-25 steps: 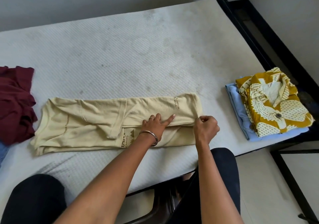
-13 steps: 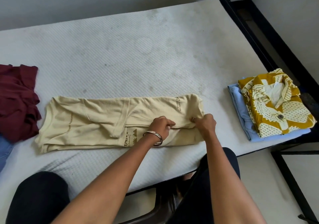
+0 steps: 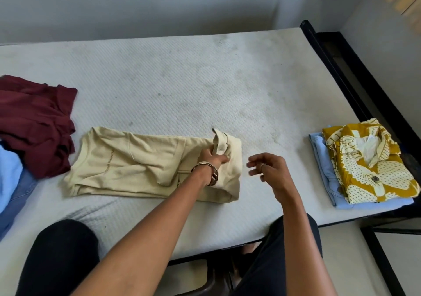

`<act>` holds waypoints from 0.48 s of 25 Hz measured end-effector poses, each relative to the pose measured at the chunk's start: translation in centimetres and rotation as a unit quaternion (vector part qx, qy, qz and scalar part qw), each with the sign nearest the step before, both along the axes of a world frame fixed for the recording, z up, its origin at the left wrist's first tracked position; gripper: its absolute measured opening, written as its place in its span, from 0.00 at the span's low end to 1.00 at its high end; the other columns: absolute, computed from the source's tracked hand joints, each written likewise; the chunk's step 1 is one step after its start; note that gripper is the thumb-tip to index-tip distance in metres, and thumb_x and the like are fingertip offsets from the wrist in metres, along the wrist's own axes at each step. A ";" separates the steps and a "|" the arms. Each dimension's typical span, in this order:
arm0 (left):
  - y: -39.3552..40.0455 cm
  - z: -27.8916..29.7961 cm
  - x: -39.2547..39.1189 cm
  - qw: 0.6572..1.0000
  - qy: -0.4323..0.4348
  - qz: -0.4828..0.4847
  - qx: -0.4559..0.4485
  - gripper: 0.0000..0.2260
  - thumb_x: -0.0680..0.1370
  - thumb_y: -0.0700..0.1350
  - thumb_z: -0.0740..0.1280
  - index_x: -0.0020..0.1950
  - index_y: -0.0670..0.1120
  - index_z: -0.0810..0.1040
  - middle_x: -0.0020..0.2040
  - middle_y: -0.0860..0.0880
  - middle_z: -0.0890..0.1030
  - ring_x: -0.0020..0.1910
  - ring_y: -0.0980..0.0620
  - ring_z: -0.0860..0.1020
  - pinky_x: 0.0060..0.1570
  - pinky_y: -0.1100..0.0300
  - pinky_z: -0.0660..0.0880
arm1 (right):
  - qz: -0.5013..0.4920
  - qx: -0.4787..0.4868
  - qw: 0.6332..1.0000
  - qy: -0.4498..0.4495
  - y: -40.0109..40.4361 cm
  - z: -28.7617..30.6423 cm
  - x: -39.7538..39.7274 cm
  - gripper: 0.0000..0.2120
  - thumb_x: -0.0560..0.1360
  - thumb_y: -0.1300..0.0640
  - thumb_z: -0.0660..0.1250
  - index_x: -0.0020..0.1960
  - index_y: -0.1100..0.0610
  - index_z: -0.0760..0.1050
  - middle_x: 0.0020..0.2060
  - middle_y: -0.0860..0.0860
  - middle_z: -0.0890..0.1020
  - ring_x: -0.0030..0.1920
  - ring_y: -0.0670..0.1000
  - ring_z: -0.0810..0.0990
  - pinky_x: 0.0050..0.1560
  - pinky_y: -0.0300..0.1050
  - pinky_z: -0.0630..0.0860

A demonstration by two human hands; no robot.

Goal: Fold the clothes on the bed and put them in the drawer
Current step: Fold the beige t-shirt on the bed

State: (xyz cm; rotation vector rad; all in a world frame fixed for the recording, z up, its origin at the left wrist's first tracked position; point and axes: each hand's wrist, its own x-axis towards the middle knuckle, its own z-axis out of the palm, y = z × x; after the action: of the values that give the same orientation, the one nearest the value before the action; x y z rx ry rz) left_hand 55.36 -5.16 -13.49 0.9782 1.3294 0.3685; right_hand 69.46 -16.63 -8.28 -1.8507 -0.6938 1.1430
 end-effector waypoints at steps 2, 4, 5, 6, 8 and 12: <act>1.3 0.7 -1.3 0.993 -0.029 -0.049 0.099 0.16 0.71 0.40 0.74 0.58 0.47 0.80 0.51 0.50 0.83 0.54 0.49 0.81 0.57 0.54 0.76 | -0.041 -0.017 0.999 -0.027 0.6 -0.9 -0.3 0.17 0.74 0.72 0.56 0.51 0.59 0.80 0.43 0.53 0.86 0.41 0.51 0.82 0.36 0.43 0.69; 2.9 0.4 -3.9 0.990 -0.041 -0.052 0.124 0.14 0.71 0.42 0.75 0.57 0.50 0.81 0.51 0.51 0.84 0.52 0.51 0.81 0.56 0.55 0.77 | -0.043 -0.034 0.998 -0.015 2.0 -2.3 -1.3 0.16 0.75 0.71 0.57 0.52 0.58 0.80 0.44 0.54 0.85 0.40 0.50 0.81 0.37 0.43 0.70; 3.4 -0.2 -5.5 0.993 -0.043 -0.028 0.102 0.13 0.71 0.44 0.75 0.55 0.50 0.81 0.50 0.51 0.84 0.51 0.50 0.82 0.56 0.53 0.77 | -0.041 -0.046 0.998 -0.008 2.9 -3.1 -2.1 0.15 0.75 0.70 0.57 0.53 0.59 0.80 0.45 0.55 0.85 0.40 0.50 0.81 0.37 0.43 0.70; 3.8 -1.2 -7.4 0.997 -0.023 -0.009 0.072 0.13 0.71 0.45 0.75 0.54 0.50 0.81 0.50 0.50 0.84 0.51 0.49 0.82 0.56 0.51 0.78 | -0.041 -0.060 0.997 -0.004 3.9 -4.2 -3.0 0.14 0.76 0.68 0.59 0.54 0.59 0.79 0.46 0.56 0.85 0.40 0.51 0.81 0.37 0.43 0.71; 3.6 -2.9 -10.5 0.996 0.078 0.002 0.052 0.15 0.72 0.45 0.74 0.57 0.47 0.80 0.52 0.48 0.83 0.52 0.47 0.81 0.56 0.53 0.76 | -0.050 -0.101 0.993 -0.019 5.2 -6.2 -5.1 0.11 0.78 0.60 0.65 0.60 0.58 0.77 0.51 0.56 0.83 0.45 0.53 0.81 0.41 0.46 0.74; 3.2 -4.6 -12.0 0.995 0.073 -0.022 0.061 0.22 0.70 0.42 0.76 0.62 0.45 0.76 0.54 0.51 0.82 0.53 0.49 0.80 0.55 0.58 0.74 | -0.012 -0.149 0.987 -0.059 5.8 -9.0 -8.4 0.31 0.74 0.44 0.72 0.69 0.59 0.67 0.58 0.54 0.76 0.60 0.57 0.77 0.60 0.56 0.76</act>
State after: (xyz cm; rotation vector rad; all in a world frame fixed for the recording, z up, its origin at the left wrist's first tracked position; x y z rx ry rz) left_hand 43.35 -1.99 -18.08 1.1538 1.4267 0.3530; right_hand 61.07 -10.83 -17.28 -2.1865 -0.5874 1.1790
